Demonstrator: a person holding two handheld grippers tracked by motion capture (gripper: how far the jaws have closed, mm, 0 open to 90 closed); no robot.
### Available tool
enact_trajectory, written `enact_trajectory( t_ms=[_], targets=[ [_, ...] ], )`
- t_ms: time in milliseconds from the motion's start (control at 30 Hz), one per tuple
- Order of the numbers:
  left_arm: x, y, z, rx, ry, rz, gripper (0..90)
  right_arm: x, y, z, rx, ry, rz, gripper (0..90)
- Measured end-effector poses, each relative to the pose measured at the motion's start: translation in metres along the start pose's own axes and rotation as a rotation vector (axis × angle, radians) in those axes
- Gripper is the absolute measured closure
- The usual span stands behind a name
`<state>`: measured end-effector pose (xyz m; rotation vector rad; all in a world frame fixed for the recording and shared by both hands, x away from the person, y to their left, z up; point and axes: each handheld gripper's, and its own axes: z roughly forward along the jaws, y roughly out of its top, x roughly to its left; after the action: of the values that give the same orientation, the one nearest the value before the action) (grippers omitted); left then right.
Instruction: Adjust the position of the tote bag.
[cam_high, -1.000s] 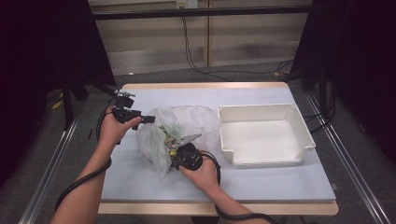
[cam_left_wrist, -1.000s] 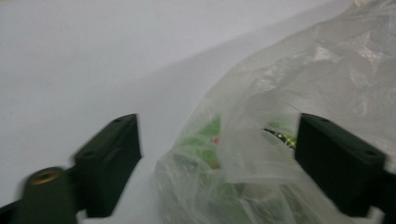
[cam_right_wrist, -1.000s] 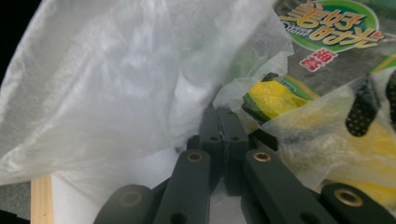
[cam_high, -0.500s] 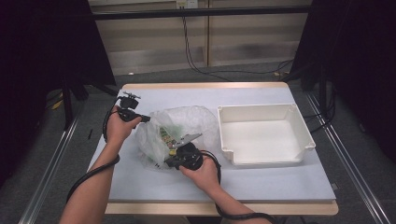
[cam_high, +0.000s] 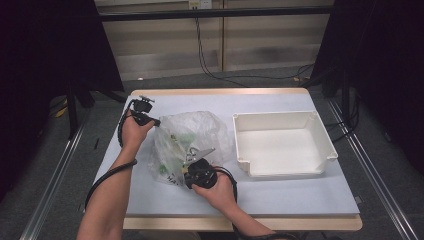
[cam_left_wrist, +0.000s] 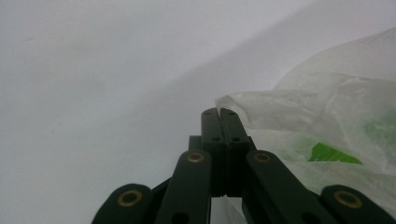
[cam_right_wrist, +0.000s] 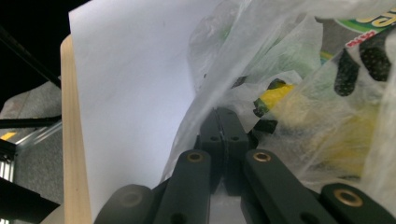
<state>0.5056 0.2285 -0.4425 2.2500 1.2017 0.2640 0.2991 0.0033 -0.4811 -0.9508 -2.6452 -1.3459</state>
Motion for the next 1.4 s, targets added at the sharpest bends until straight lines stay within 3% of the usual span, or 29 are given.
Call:
enact_trajectory(
  t_ms=[267,367,433,500,600,667,733,867,933,1167,1333,1367,1400],
  targets=[
    [-0.001,0.007,0.0,-0.016,0.006,0.004,90.0,0.003,-0.003,-0.001,0.012,-0.005,-0.023,90.0],
    [-0.002,0.006,-0.004,-0.04,-0.032,-0.015,88.2,0.0,-0.002,-0.003,0.012,-0.012,-0.008,90.0],
    [-0.002,0.004,-0.009,-0.053,-0.055,-0.042,72.6,0.0,-0.001,-0.005,0.004,-0.017,-0.002,90.0],
    [-0.003,0.003,-0.015,-0.085,-0.047,-0.039,64.5,-0.002,0.0,-0.006,-0.003,-0.023,0.003,89.6],
    [-0.005,0.001,-0.02,-0.109,-0.094,-0.091,45.1,-0.005,0.001,-0.006,0.0,-0.03,0.006,88.5],
    [-0.009,0.0,-0.023,-0.101,-0.109,-0.071,38.9,-0.005,0.001,-0.005,-0.001,-0.028,0.006,88.2],
    [-0.011,-0.001,-0.025,-0.115,-0.097,-0.051,32.2,-0.005,0.001,-0.005,-0.003,-0.029,-0.005,87.6],
    [-0.014,-0.003,-0.029,-0.104,-0.119,-0.06,19.4,-0.007,0.001,-0.005,-0.003,-0.028,-0.007,86.6],
    [-0.014,-0.003,-0.032,-0.094,-0.138,-0.049,17.9,-0.008,0.002,-0.006,0.001,-0.033,-0.01,85.7],
    [-0.021,0.002,-0.049,-0.097,-0.142,-0.02,16.8,-0.008,0.006,-0.008,0.002,-0.026,-0.019,84.0],
    [-0.03,0.003,-0.06,-0.094,-0.153,-0.011,16.4,-0.007,0.007,-0.005,0.004,-0.029,-0.02,84.0],
    [-0.033,0.003,-0.061,-0.103,-0.158,-0.025,16.4,-0.007,0.007,-0.005,0.002,-0.025,-0.02,84.0],
    [-0.033,0.003,-0.063,-0.084,-0.166,-0.006,16.5,-0.006,0.008,-0.004,0.001,-0.023,-0.019,84.0]
  ],
)
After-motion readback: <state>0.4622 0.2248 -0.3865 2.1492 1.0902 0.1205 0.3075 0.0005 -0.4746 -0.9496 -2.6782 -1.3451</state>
